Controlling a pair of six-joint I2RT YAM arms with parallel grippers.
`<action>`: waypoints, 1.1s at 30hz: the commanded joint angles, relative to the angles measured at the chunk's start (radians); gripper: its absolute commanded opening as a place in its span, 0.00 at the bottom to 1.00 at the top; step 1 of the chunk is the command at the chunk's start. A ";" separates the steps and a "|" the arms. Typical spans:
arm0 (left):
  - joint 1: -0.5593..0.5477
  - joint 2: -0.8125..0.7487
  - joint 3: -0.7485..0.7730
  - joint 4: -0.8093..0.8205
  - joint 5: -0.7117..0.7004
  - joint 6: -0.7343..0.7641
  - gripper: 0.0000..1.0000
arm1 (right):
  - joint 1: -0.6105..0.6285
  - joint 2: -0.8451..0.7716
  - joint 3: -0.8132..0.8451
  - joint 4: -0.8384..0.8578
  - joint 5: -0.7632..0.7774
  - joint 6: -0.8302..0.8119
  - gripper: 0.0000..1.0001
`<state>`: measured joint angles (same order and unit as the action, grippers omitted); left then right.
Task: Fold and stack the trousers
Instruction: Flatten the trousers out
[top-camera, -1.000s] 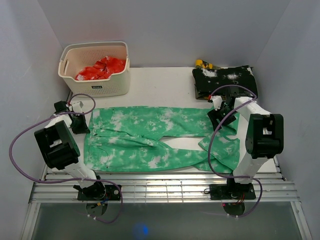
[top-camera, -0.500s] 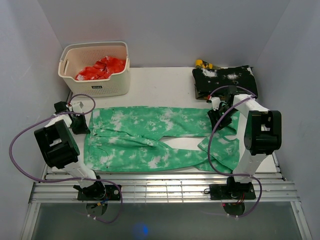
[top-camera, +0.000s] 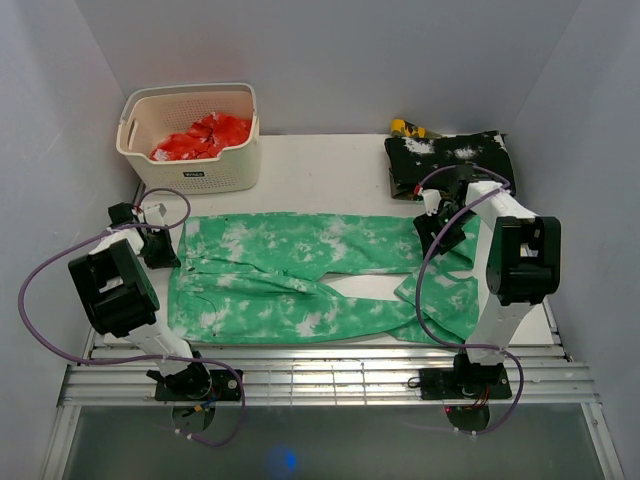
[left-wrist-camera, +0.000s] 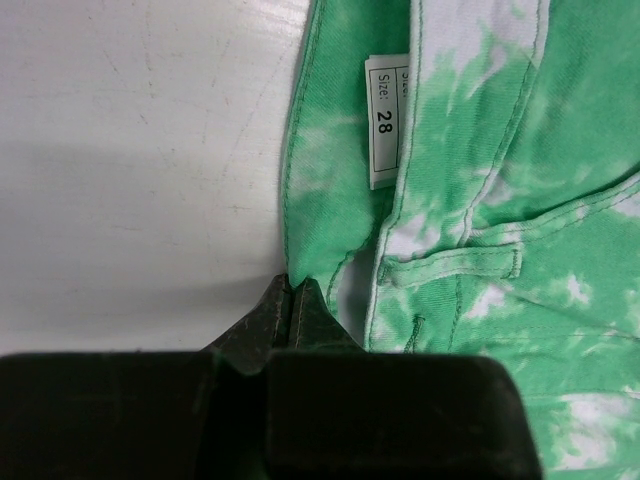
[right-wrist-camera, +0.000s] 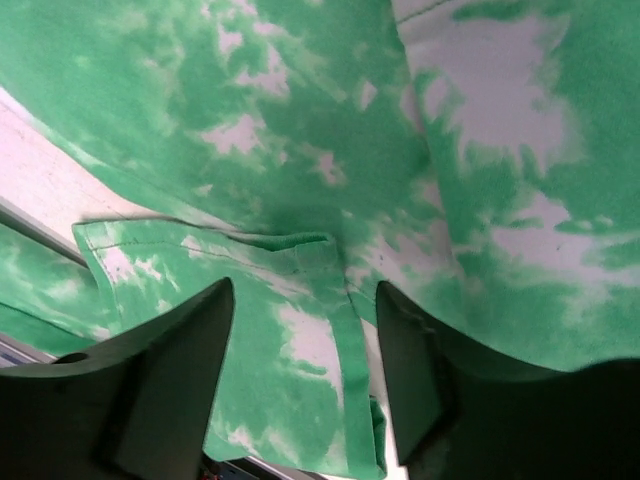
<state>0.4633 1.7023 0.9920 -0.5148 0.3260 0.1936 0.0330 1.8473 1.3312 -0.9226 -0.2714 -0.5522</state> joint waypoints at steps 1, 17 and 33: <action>0.009 -0.003 0.005 0.018 -0.002 0.000 0.00 | -0.002 0.023 0.014 0.017 0.028 0.014 0.67; 0.017 0.003 0.000 0.025 -0.011 0.003 0.00 | 0.024 0.004 0.034 -0.059 -0.087 -0.017 0.08; 0.221 0.092 0.146 -0.053 0.015 0.035 0.00 | -0.283 -0.574 -0.045 -0.361 0.020 -1.023 0.08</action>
<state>0.6426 1.7802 1.0870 -0.5655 0.3592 0.2031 -0.1795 1.3193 1.3762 -1.2301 -0.3168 -1.2549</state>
